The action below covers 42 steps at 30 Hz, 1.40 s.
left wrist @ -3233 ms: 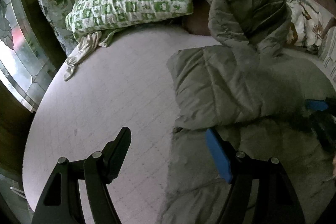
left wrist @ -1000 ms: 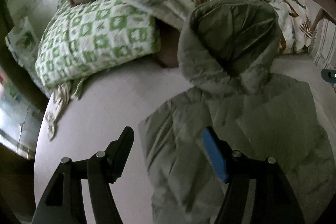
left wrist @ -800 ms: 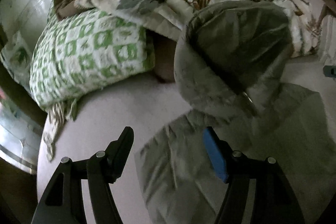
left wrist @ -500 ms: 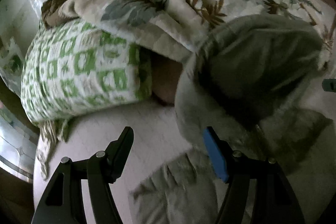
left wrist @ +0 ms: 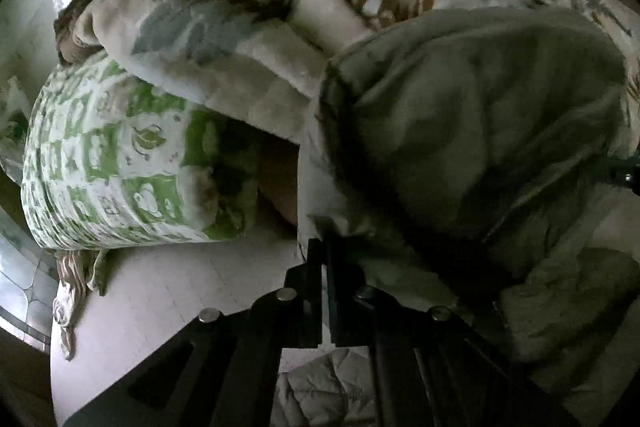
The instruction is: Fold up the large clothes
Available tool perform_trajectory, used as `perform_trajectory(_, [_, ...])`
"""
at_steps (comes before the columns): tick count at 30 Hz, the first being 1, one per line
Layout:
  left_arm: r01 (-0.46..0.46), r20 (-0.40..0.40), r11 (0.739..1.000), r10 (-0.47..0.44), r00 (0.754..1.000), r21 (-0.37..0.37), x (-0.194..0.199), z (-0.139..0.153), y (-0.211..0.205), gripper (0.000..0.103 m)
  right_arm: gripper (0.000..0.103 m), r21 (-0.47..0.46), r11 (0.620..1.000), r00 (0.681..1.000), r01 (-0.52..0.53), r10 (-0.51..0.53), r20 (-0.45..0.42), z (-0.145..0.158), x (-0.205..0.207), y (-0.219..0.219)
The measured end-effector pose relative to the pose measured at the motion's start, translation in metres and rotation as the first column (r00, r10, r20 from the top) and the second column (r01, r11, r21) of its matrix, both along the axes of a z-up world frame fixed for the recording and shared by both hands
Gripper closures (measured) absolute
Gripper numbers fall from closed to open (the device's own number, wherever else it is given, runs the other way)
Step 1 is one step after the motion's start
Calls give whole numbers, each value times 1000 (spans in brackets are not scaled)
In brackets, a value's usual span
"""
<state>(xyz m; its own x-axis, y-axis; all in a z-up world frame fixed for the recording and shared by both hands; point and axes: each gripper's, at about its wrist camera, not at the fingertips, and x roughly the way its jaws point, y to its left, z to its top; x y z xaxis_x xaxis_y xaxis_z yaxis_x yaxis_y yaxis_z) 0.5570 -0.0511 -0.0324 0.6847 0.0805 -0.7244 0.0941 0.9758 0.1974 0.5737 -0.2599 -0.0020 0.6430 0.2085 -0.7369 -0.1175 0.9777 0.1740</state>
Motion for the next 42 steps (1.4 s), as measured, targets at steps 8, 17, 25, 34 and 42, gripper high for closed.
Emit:
perform_trajectory(8, [45,7,992,-44,999,-114,-34,28,24,103,88,4,999,999,-35,35,12,16,-37,0])
perform_trajectory(17, [70,60,987,-62,996,-144,-93,71,45,103,88,-3,996,995,-92,92,37,59,-92,20])
perform_trajectory(25, [84,24,987,-81,996,-136,-100,35,61,103,89,-52,998,999,-43,44,5,54,-101,17])
perform_trajectory(34, [212,-11,977,-212,977,-22,-84,4,33,103,89,2,1000,1000,6,-6,-25,29,-85,-16])
perform_trajectory(42, [274,3,941,-279,960,-199,-68,3,39,30,89,33,998,997,59,-58,-44,-2,-80,-50])
